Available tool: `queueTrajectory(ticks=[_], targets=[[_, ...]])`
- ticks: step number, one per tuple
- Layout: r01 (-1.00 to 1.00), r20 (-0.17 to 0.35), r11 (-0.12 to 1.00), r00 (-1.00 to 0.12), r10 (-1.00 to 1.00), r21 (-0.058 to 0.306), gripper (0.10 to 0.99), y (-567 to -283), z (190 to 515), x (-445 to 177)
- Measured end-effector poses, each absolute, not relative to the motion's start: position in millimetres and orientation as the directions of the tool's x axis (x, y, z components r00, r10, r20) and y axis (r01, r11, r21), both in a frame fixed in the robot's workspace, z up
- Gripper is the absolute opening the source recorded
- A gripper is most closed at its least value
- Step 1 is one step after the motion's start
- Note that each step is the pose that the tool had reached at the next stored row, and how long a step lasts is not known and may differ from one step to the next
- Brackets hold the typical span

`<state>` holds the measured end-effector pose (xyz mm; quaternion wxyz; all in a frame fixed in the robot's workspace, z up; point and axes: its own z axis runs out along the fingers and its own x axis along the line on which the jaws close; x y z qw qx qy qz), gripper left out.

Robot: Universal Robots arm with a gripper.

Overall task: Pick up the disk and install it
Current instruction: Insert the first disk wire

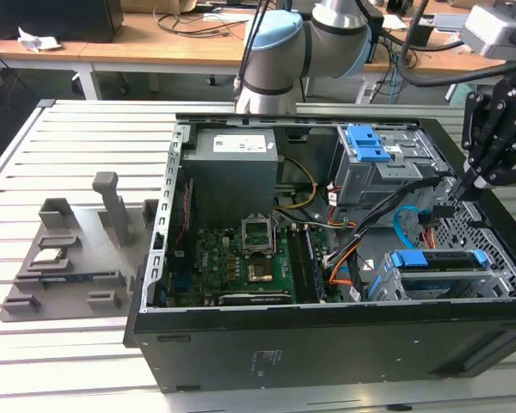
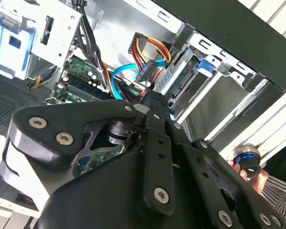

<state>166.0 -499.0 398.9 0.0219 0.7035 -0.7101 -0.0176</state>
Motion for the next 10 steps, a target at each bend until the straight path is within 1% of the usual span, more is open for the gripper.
queueTrajectory(ticks=[1,3,10], targets=[[-0.998,0.006,0.01,-0.009,-1.0,0.056,0.106,-487,396,166],[-0.998,0.006,0.009,-0.009,-1.0,0.056,0.106,-486,386,166],[-0.998,0.01,0.01,-0.009,-1.0,0.056,0.106,-486,373,171]])
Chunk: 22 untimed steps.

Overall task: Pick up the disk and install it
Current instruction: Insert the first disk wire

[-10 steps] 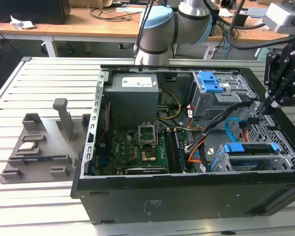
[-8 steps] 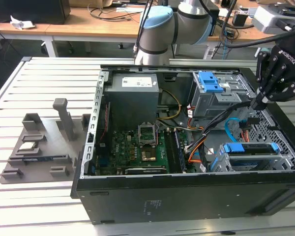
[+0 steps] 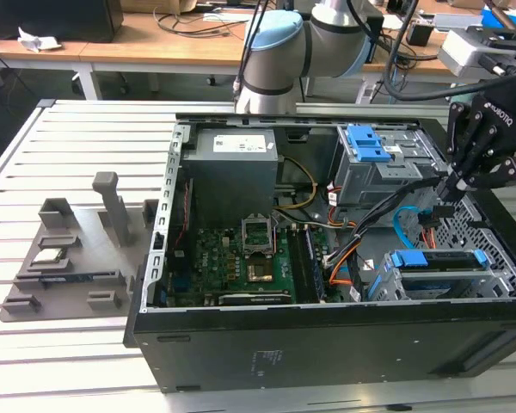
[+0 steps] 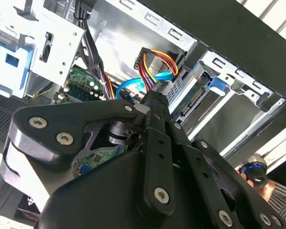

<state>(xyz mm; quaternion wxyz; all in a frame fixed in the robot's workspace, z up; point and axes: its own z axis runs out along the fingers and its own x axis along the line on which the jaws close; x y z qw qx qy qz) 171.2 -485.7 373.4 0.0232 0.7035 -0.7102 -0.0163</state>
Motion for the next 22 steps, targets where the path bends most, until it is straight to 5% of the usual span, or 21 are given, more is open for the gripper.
queueTrajectory(ticks=[9,13,22], targets=[[-0.998,0.01,0.01,-0.009,-1.0,0.056,0.114,-485.7,372.3,171.2],[-0.998,0.01,0.01,-0.009,-1.0,0.056,0.302,-485.7,372.1,171.2],[-0.998,0.01,0.01,-0.009,-1.0,0.056,0.302,-485.3,367.6,171.2]])
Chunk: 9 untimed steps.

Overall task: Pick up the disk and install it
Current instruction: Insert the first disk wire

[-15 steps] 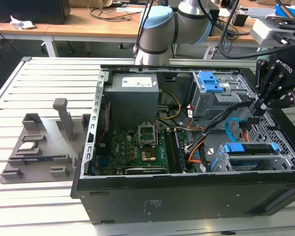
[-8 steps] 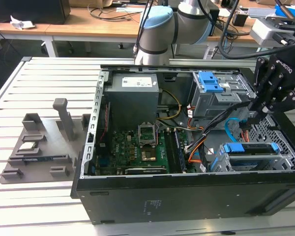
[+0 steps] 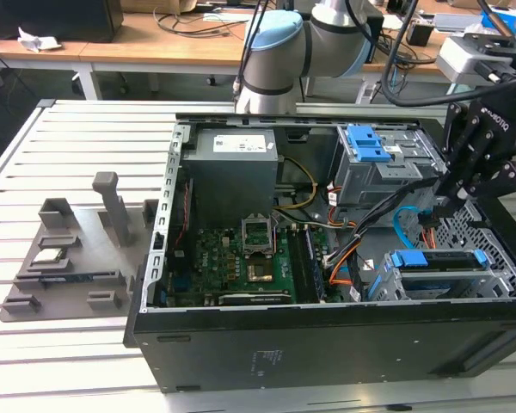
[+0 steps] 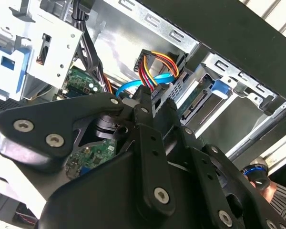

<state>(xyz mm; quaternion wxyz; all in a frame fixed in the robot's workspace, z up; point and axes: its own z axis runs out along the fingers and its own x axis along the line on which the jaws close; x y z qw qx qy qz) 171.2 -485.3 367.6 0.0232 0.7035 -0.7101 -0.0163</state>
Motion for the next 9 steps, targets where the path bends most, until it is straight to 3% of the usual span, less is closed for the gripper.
queueTrajectory(ticks=[9], targets=[[-0.998,0.01,0.01,-0.009,-1.0,0.056,0.302,-485,356,171]])
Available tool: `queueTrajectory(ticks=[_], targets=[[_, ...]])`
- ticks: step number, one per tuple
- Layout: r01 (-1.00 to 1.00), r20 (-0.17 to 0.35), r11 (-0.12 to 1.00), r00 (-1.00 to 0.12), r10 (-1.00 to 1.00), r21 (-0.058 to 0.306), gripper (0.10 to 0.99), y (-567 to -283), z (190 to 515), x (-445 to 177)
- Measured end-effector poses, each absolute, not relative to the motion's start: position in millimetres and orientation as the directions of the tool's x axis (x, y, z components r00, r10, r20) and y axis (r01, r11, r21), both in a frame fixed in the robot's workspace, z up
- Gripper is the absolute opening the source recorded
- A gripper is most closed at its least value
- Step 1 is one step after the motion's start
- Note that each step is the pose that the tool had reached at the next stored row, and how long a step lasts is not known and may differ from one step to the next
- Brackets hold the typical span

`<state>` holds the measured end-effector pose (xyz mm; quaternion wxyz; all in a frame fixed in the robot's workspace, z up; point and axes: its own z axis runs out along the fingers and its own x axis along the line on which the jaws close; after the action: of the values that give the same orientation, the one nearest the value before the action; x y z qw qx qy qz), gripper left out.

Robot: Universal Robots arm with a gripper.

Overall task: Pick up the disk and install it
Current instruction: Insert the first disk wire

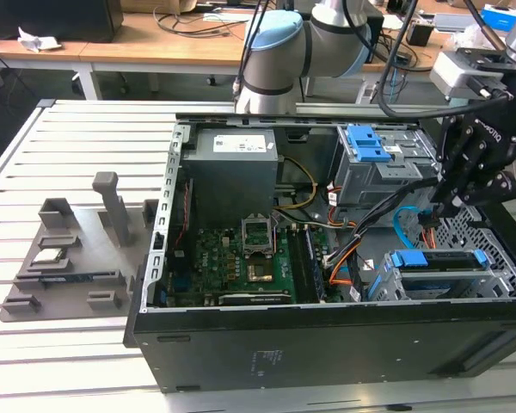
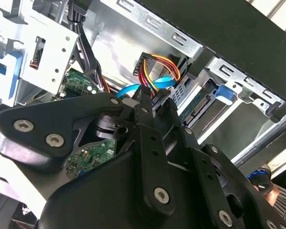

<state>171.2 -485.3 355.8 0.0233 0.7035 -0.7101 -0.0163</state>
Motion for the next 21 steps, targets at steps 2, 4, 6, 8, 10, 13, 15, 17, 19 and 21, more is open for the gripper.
queueTrajectory(ticks=[2,4,6,8,10,13,15,17,19,21], targets=[[-0.998,0.011,0.01,-0.009,-1.0,0.056,0.302,-485.3,354.4,171.2],[-0.998,0.012,0.01,-0.009,-1.0,0.056,0.302,-485.3,353.8,171.2],[-0.998,0.013,0.01,-0.009,-1.0,0.056,0.302,-485.4,353.8,171.2],[-0.998,0.013,0.01,-0.009,-1.0,0.056,0.302,-485.3,353.6,171.2],[-0.998,0.015,0.01,-0.009,-1.0,0.056,0.22,-485.3,353.6,171.2],[-0.998,0.016,0.01,-0.009,-1.0,0.056,0.169,-485.3,353.7,171.2],[-0.998,0.017,0.01,-0.009,-1.0,0.056,0.169,-485.3,353.7,171.2],[-0.998,0.018,0.01,-0.009,-1.0,0.056,0.169,-485.3,353.7,171.2],[-0.998,0.018,0.01,-0.009,-1.0,0.056,0.169,-486.1,353.6,171.3],[-0.998,0.018,0.01,-0.009,-1.0,0.056,0.169,-488.2,353.5,171.2]])
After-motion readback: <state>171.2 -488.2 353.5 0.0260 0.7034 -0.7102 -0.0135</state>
